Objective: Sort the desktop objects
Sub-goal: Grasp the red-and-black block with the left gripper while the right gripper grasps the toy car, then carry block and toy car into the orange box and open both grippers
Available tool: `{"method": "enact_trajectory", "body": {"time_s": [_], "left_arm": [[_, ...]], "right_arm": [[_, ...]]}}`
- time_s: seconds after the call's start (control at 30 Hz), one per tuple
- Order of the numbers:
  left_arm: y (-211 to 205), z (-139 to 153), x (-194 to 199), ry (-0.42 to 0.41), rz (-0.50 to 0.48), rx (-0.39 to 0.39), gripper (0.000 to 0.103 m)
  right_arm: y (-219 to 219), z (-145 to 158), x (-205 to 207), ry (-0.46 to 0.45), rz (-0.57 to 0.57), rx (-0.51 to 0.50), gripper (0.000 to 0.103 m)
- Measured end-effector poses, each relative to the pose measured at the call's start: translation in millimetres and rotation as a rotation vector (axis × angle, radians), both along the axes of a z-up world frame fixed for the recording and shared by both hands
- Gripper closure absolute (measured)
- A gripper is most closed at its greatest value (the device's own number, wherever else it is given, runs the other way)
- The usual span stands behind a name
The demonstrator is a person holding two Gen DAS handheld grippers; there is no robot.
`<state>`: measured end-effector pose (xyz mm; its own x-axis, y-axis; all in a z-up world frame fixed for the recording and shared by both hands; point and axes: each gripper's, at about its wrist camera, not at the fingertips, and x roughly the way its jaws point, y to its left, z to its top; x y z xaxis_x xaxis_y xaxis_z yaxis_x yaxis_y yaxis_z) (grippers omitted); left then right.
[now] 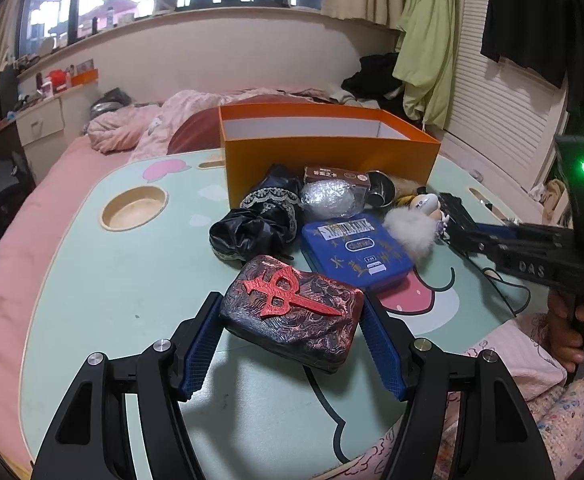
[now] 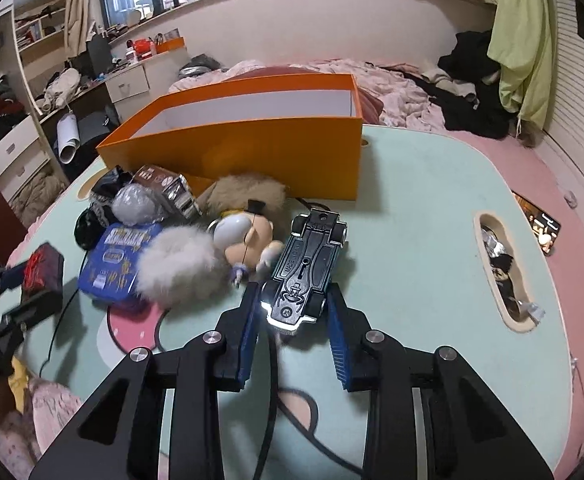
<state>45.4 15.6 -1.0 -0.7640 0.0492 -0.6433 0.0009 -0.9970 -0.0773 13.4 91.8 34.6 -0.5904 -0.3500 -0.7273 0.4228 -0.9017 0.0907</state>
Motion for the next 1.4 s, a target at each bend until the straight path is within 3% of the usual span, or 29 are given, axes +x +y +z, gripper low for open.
{"method": "enact_trajectory", "body": {"time_s": [0.43, 0.63, 0.93, 1.17, 1.3, 1.4], "left_arm": [[-6.2, 11.2, 0.2, 0.024, 0.024, 0.022, 0.035], [-3.5, 42.9, -24.3, 0.062, 0.002, 0.007, 0.035], [-7.0, 78.7, -112.6, 0.047, 0.0, -0.014, 0.035], [-18.2, 57.9, -174.6, -0.043, 0.054, 0.013, 0.035], [-23.4, 43.3, -187.6, -0.081, 0.094, 0.049, 0.035], [-24.0, 47.6, -175.9, -0.029, 0.092, 0.066, 0.025]], "right_arm": [[14.7, 16.0, 18.3, 0.062, 0.0, -0.072, 0.07], [8.1, 41.9, 6.5, 0.098, 0.009, -0.101, 0.07], [-28.9, 78.8, -46.4, 0.147, 0.034, -0.095, 0.07], [-57.5, 65.3, -107.0, 0.094, 0.001, -0.028, 0.07], [-62.7, 56.6, -133.7, 0.071, -0.029, -0.028, 0.07], [-52.9, 61.4, -140.4, 0.07, -0.079, -0.067, 0.063]]}}
